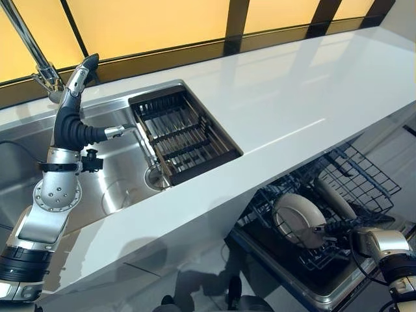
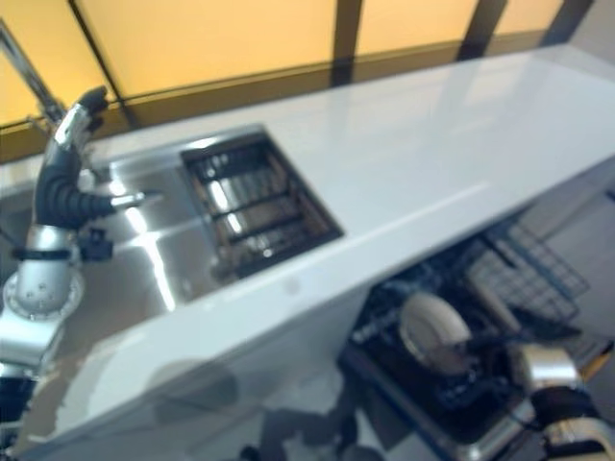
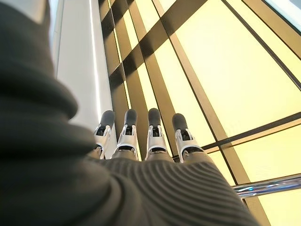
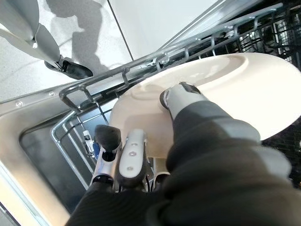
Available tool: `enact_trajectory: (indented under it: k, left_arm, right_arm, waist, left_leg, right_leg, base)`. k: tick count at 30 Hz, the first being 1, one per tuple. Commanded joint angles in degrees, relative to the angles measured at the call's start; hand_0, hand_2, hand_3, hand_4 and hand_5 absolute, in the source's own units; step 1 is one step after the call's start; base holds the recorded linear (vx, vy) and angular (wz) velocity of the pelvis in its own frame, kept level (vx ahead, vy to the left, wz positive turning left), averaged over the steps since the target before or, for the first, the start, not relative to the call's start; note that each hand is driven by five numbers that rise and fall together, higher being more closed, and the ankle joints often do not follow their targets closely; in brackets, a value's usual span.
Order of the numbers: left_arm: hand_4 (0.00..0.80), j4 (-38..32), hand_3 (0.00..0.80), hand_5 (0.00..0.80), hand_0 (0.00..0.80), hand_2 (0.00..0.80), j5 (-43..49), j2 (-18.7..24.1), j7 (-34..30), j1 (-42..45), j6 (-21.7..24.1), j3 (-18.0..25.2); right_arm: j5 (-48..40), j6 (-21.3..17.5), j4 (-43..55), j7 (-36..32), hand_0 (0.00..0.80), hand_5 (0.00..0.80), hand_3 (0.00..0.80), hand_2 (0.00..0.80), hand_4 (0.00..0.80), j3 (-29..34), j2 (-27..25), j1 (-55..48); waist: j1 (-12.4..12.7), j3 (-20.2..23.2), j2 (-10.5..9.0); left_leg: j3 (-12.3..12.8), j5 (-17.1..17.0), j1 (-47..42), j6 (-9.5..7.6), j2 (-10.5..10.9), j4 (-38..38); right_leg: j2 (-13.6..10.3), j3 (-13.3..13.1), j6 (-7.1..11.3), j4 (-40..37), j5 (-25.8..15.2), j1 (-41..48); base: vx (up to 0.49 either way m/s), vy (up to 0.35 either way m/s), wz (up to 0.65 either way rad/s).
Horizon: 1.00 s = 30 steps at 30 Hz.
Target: Take plates into dishwasher
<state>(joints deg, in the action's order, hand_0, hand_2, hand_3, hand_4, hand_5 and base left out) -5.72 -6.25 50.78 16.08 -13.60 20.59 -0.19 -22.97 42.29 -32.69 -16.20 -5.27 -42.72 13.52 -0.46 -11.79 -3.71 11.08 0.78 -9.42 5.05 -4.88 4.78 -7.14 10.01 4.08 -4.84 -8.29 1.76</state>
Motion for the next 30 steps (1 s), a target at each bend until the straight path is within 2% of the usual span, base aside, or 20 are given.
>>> enact_trajectory:
  k: [1, 4, 5, 6, 7, 14, 22, 30]
  left_arm:
    - [0.000, -1.58, 0.000, 0.000, 0.000, 0.000, 0.86, 1.08, 0.04, -4.58, 2.12, -2.00]
    - [0.000, -1.43, 0.000, 0.000, 0.000, 0.000, 0.55, 1.27, -0.21, -4.92, 2.07, -2.15]
    - [0.000, -1.45, 0.000, 0.000, 0.000, 0.000, 0.50, 1.30, -0.29, -4.98, 2.01, -2.17]
    - [0.000, -1.56, 0.000, 0.000, 0.000, 0.000, 0.51, 1.30, -0.33, -5.00, 1.87, -2.17]
    - [0.000, -1.66, 0.000, 0.000, 0.000, 0.000, 0.53, 1.28, -0.36, -4.99, 1.75, -2.16]
    - [0.000, -1.09, 0.000, 0.000, 0.000, 0.000, 0.68, 1.39, 0.10, -4.18, 1.98, -1.61]
    - [0.000, -0.75, 0.000, 0.000, 0.000, 0.000, 0.55, 2.16, 0.32, -3.65, 1.95, -0.60]
    - [0.000, -0.62, 0.000, 0.000, 0.000, 0.000, 0.76, 2.52, 0.47, -2.92, 2.40, 0.69]
  right_arm:
    - [1.56, -2.29, -3.35, -2.96, 0.800, 0.800, 0.800, 0.800, 0.800, -4.62, 0.51, 6.92]
    - [1.76, -2.12, -4.24, -3.64, 0.800, 0.800, 0.800, 0.800, 0.800, -4.70, 0.26, 7.22]
    - [1.66, -2.26, -4.35, -3.48, 0.762, 0.762, 0.762, 0.762, 0.762, -4.60, 0.12, 7.17]
    - [1.44, -2.42, -4.30, -2.85, 0.455, 0.455, 0.455, 0.455, 0.455, -4.39, -0.08, 7.08]
    - [1.30, -2.30, -4.17, -2.28, 0.000, 0.000, 0.000, 0.000, 0.000, -4.26, -0.20, 7.04]
    - [2.58, -1.38, -1.58, -0.17, 0.000, 0.000, 0.000, 0.000, 0.000, -2.61, -1.70, 5.63]
    - [3.71, -0.47, 0.31, -2.67, 0.000, 0.000, 0.000, 0.000, 0.000, -0.77, -5.01, 4.94]
    - [1.21, -0.26, 2.67, -2.37, 0.000, 0.000, 0.000, 0.000, 0.000, 4.51, -8.90, 2.24]
  waist:
    - [1.30, -0.15, 0.45]
    - [1.32, 0.05, 0.45]
    - [1.29, 0.08, 0.43]
    - [1.20, 0.13, 0.39]
    - [1.16, 0.17, 0.37]
    - [0.26, 0.52, 0.17]
    - [-0.35, 0.71, -0.21]
    - [-1.50, 1.33, -0.83]
  left_leg:
    - [-2.24, 0.48, 1.64, -3.85, 1.58, -0.85]
    - [-2.26, 0.54, 1.55, -3.88, 1.64, -0.76]
    - [-2.21, 0.57, 1.49, -3.88, 1.62, -0.76]
    - [-2.15, 0.59, 1.42, -3.88, 1.59, -0.73]
    - [-2.10, 0.60, 1.39, -3.87, 1.57, -0.70]
    - [-1.53, 0.67, 1.11, -3.79, 1.43, -0.64]
    - [-1.13, 0.72, 0.74, -3.68, 1.29, -0.63]
    - [-0.24, 0.76, 0.45, -3.48, 1.00, -0.54]
  right_leg:
    - [-4.83, -0.11, 6.20, 7.23, 4.31, 1.22]
    - [-4.72, -0.15, 6.17, 7.05, 4.33, 1.38]
    - [-4.71, -0.16, 6.18, 7.04, 4.33, 1.41]
    - [-4.68, -0.20, 6.19, 7.04, 4.34, 1.41]
    - [-4.64, -0.23, 6.18, 6.99, 4.34, 1.43]
    - [-4.21, -0.90, 6.11, 6.68, 4.33, 1.45]
    - [-3.95, -1.20, 6.07, 6.42, 4.32, 1.85]
    - [-3.53, -1.53, 6.10, 6.24, 4.37, 1.96]
  base:
    - [0.008, -0.002, 0.04]
    - [0.000, 0.000, 0.00]
    - [0.000, 0.000, 0.00]
    - [0.000, 0.000, 0.00]
    - [0.000, 0.000, 0.00]
    - [0.000, 0.000, 0.00]
    - [0.000, 0.000, 0.00]
    - [0.004, -0.003, -0.03]
